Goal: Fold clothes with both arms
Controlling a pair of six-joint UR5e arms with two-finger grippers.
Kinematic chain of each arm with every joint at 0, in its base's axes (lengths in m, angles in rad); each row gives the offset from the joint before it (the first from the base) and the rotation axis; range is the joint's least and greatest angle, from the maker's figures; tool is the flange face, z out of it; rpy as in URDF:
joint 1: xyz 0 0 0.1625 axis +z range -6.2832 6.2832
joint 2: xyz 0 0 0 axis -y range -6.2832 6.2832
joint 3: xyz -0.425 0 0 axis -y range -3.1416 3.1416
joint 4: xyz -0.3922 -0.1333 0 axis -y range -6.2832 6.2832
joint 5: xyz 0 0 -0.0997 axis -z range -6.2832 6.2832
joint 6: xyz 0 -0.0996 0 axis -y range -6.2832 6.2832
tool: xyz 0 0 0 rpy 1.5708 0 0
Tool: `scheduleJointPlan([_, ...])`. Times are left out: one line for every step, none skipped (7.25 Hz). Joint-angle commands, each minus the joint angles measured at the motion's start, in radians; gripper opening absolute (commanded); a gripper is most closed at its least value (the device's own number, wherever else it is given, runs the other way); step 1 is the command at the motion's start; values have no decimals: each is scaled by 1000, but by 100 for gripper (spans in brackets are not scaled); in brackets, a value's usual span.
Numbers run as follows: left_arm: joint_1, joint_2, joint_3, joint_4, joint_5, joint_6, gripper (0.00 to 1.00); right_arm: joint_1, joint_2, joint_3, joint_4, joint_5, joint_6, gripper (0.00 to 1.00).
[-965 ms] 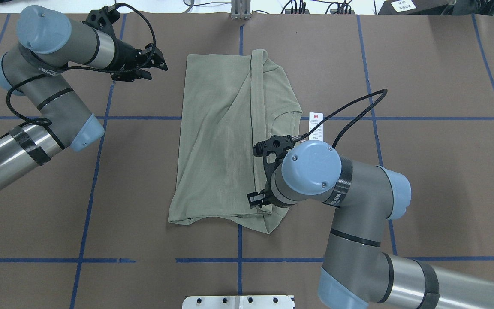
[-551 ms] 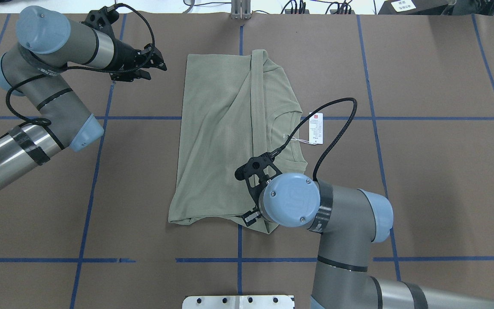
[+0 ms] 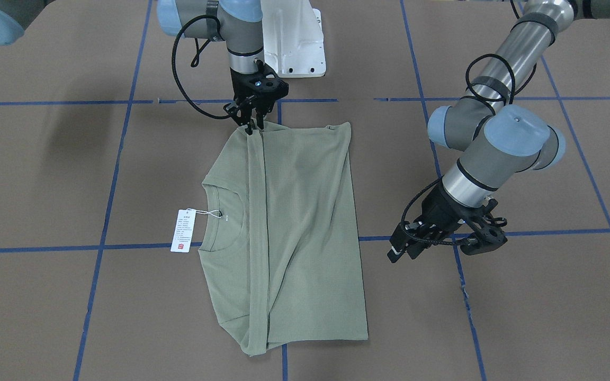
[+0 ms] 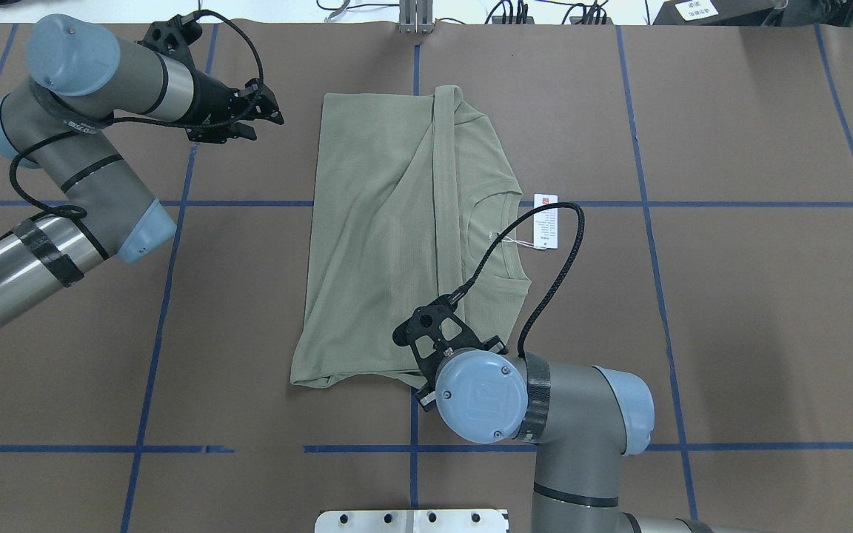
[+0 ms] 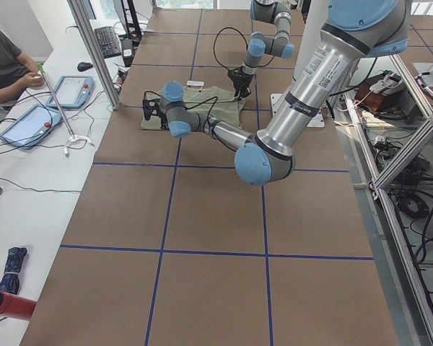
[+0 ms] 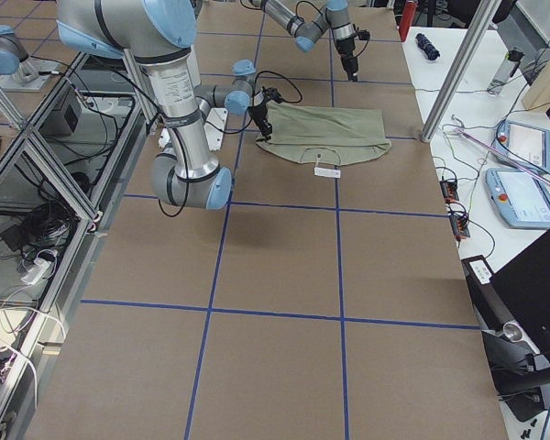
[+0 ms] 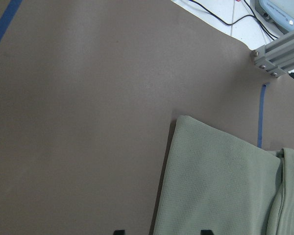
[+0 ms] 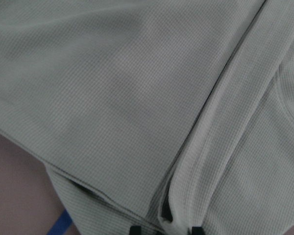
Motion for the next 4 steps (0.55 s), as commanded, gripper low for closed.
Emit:
scheduleJointPlan([0, 0, 7, 0, 0, 0, 60, 6, 1, 2, 3, -14, -10, 36])
scheduleJointPlan([0, 0, 10, 0, 0, 1, 60, 9, 6, 1, 3, -14, -10, 36])
scheduleJointPlan([0, 0, 15, -2, 2, 0, 60, 9, 7, 1, 5, -20, -8, 36])
scheduleJointPlan([2, 0, 16, -2, 2, 0, 60, 9, 12, 1, 3, -25, -7, 35])
